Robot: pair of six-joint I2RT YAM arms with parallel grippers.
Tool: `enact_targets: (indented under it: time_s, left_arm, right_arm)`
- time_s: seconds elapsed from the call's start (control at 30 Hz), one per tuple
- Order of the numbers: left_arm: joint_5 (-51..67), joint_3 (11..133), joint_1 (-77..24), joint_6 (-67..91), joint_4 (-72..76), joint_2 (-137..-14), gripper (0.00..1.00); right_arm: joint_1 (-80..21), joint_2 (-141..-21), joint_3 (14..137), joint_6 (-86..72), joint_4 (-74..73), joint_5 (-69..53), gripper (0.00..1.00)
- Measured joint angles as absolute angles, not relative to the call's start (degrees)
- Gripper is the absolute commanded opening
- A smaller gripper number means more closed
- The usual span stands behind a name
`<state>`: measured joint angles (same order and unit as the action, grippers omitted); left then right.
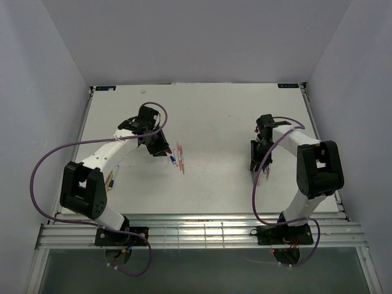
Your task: Open the pen caps
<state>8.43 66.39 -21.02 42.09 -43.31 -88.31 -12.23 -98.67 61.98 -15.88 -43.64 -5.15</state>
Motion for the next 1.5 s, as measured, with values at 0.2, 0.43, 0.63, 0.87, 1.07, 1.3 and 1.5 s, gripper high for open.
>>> enact_targets:
  time_s: [0.2, 0.43, 0.63, 0.87, 1.07, 1.3, 1.5]
  left_arm:
    - [8.45, 65.8, -21.02, 42.35, -43.24, -88.29, 0.36]
    - [8.62, 65.52, -21.02, 42.48, -43.24, -88.29, 0.36]
    - [9.32, 65.54, -21.02, 42.41, -43.22, -88.29, 0.36]
    - [16.36, 67.9, -21.02, 42.02, -40.91, -89.84, 0.37]
    - [24.97, 73.01, -21.02, 43.48, -37.69, -94.32, 0.37]
    - [30.02, 75.5, -21.54, 46.89, -36.32, -97.25, 0.38]
    - [30.96, 75.5, -23.64, 48.64, -36.16, -97.41, 0.38]
  right_arm:
    - [-12.36, -97.65, 60.14, -15.97, -42.76, -5.78, 0.31]
    - [-14.09, -96.95, 56.82, -16.47, -41.82, -6.17, 0.21]
    - [-15.94, -96.9, 56.93, -17.26, -41.89, -6.02, 0.08]
    - [-18.74, -97.89, 66.87, -16.56, -43.09, -9.87, 0.08]
    - [-23.46, -99.81, 77.28, -16.03, -40.38, -23.24, 0.08]
    - [-31.83, -103.31, 79.02, -17.23, -37.45, -32.38, 0.08]
    - [-34.41, -105.34, 81.06, -19.07, -36.29, -35.09, 0.08]
